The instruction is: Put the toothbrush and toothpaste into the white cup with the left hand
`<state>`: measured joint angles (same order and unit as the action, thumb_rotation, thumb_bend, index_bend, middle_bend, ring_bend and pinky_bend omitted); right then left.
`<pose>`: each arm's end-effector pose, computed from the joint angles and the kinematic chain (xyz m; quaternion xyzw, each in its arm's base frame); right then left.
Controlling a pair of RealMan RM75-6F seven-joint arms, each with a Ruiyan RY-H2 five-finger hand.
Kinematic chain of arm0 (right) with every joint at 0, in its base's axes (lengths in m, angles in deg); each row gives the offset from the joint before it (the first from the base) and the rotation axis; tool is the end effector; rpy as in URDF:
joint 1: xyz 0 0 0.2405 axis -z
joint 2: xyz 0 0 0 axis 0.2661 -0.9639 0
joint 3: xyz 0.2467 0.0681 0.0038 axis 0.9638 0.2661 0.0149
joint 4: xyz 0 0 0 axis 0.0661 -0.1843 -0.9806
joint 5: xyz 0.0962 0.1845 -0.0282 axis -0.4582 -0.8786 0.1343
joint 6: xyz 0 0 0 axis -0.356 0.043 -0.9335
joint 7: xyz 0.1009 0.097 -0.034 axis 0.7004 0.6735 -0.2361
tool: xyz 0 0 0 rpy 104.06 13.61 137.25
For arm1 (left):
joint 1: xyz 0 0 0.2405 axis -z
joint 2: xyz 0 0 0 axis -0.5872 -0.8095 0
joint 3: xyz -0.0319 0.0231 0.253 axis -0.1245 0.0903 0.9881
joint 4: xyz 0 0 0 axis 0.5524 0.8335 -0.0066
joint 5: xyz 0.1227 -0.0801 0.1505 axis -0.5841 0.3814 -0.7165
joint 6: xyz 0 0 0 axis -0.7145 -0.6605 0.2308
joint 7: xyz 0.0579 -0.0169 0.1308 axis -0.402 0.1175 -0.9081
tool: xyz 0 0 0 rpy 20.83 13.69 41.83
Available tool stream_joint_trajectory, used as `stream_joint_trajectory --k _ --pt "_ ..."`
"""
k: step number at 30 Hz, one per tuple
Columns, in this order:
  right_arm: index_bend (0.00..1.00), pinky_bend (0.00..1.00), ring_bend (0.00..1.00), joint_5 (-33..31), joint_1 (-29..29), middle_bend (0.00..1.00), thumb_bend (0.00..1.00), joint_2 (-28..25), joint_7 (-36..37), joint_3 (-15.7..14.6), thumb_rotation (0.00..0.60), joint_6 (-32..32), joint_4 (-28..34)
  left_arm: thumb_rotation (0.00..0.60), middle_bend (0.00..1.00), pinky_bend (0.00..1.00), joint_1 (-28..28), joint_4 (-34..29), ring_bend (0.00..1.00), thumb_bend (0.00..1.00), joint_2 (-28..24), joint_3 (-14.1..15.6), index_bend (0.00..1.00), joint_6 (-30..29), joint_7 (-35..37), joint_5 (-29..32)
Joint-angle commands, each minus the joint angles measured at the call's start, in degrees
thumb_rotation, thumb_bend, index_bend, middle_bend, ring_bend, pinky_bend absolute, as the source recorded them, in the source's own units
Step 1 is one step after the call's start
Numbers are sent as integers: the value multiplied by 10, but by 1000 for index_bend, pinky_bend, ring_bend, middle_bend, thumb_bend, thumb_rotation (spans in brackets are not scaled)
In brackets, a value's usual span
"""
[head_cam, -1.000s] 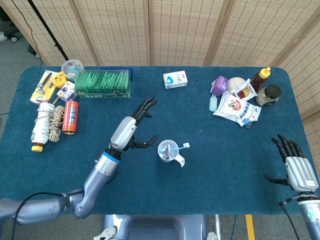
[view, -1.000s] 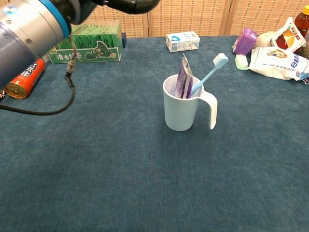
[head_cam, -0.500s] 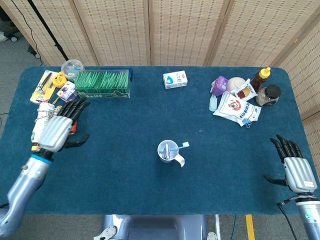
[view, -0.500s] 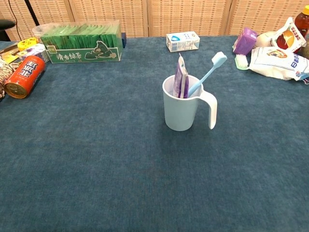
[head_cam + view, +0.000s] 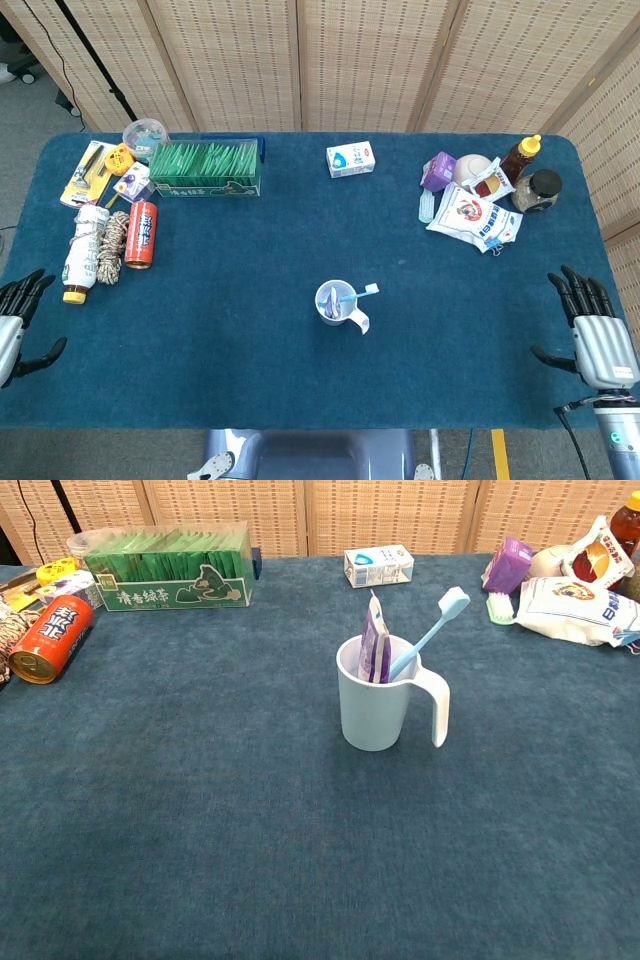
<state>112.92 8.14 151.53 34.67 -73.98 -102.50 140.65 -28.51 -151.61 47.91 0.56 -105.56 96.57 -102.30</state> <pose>-0.3037 -0.2011 0.1694 0.5848 -0.3956 0.4193 0.5707 -0.3072 0.1716 0.1772 -0.5853 -0.4504 -0.3865 0.5524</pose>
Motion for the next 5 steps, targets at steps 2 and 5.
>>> stream_joint_trajectory --k 2,5 --pt "0 0 0 5 5 0 0 3 0 2 600 -11 -3 600 0 0 -20 24 0 267 33 -2 0 -27 -16 -1" --pt "0 0 0 5 7 0 0 2 5 3 600 -16 -5 600 0 0 -23 38 0 245 45 -4 0 -26 -18 -6"
